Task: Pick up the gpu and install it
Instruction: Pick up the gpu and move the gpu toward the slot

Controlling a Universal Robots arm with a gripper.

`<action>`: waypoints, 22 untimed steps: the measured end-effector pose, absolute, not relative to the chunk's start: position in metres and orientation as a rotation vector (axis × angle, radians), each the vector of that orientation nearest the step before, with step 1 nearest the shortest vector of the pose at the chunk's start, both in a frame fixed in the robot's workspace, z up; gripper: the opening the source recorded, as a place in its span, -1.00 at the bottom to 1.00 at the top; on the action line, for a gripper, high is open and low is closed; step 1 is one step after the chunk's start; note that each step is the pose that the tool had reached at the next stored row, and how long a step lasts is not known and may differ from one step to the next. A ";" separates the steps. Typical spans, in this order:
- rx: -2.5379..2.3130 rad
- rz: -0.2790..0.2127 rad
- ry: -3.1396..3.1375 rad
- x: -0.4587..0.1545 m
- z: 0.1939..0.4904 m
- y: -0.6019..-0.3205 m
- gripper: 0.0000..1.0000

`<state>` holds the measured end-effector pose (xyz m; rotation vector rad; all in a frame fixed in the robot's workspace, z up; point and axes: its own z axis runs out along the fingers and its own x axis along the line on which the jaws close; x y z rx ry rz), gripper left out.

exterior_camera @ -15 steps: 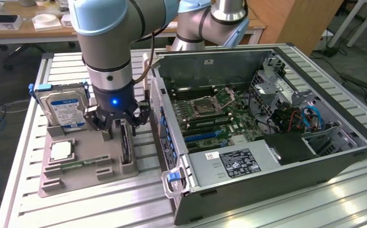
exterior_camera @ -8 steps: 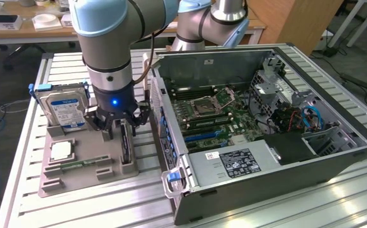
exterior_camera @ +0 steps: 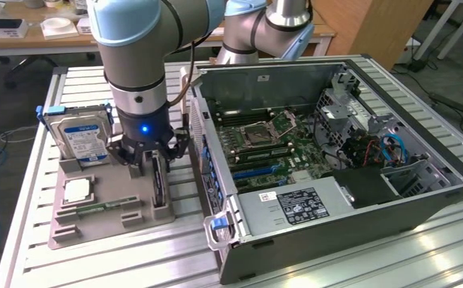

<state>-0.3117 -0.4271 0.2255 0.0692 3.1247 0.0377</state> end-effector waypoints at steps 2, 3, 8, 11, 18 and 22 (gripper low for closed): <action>0.069 0.038 3.125 -0.312 0.226 -0.427 0.01; 0.069 0.038 3.125 -0.312 0.226 -0.427 0.01; 0.069 0.038 3.125 -0.312 0.225 -0.429 0.01; 0.069 0.038 3.125 -0.312 0.225 -0.432 0.01; 0.069 0.036 3.125 -0.312 0.225 -0.433 -0.03; 0.069 0.036 3.125 -0.312 0.225 -0.433 -0.16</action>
